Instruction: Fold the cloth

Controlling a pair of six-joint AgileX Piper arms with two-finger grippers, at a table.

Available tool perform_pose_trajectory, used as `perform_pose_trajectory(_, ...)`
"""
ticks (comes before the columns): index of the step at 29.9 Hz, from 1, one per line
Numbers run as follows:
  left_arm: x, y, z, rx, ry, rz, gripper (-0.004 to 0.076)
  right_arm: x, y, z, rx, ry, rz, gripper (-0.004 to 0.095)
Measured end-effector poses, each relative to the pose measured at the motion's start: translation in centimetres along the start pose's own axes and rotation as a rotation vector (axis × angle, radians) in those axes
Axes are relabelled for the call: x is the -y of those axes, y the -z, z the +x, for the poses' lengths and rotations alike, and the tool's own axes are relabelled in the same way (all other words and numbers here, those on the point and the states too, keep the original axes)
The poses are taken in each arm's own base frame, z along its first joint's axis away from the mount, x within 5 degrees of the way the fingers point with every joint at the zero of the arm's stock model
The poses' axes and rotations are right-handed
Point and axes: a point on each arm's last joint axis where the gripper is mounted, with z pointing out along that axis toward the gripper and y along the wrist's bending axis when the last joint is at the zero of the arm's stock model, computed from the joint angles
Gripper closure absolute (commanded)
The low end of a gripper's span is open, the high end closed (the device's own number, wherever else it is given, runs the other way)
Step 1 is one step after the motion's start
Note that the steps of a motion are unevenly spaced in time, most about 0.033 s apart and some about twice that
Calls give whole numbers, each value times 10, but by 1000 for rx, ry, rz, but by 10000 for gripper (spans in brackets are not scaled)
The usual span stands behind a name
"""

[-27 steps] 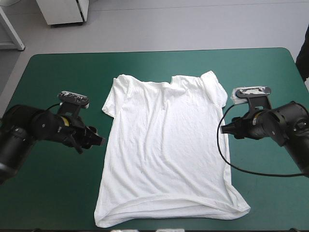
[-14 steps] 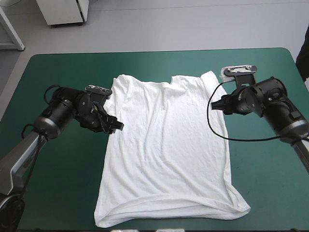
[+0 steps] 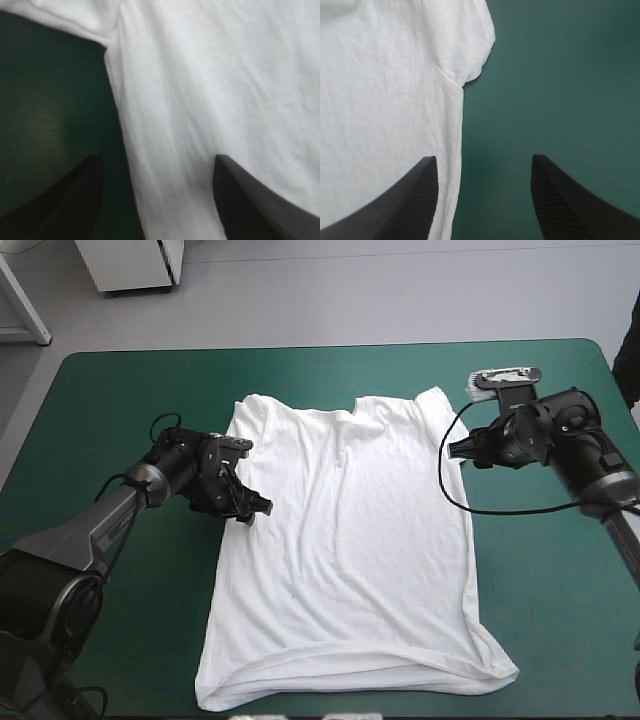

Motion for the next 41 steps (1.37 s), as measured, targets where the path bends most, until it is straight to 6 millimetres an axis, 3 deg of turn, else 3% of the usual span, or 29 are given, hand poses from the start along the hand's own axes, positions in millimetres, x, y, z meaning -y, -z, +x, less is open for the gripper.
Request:
perform_pose_trajectory(3,0,-8,-2,-17,1,-3,276,-1,-5,0,-14,8,-2,381)
perform_pose_trajectory(5,0,-10,-3,-25,3,-3,329,-2,-10,0,-26,12,-5,381)
perform_pose_trajectory(13,-1,-20,-8,-44,11,-1,736,-12,-50,3,-135,23,-44,381)
perform_pose_trajectory(23,0,-24,-11,-53,18,12,734,-23,-114,14,-292,30,-54,381)
perform_pose_trajectory(32,0,-24,-13,-60,4,13,734,-29,-150,26,-384,26,-61,391)
perform_pose_trajectory(35,0,-24,-14,-63,2,13,734,-31,-154,26,-398,12,-74,498)
perform_pose_trajectory(41,0,-24,-15,-65,1,13,734,-34,-159,26,-415,-2,-104,888)
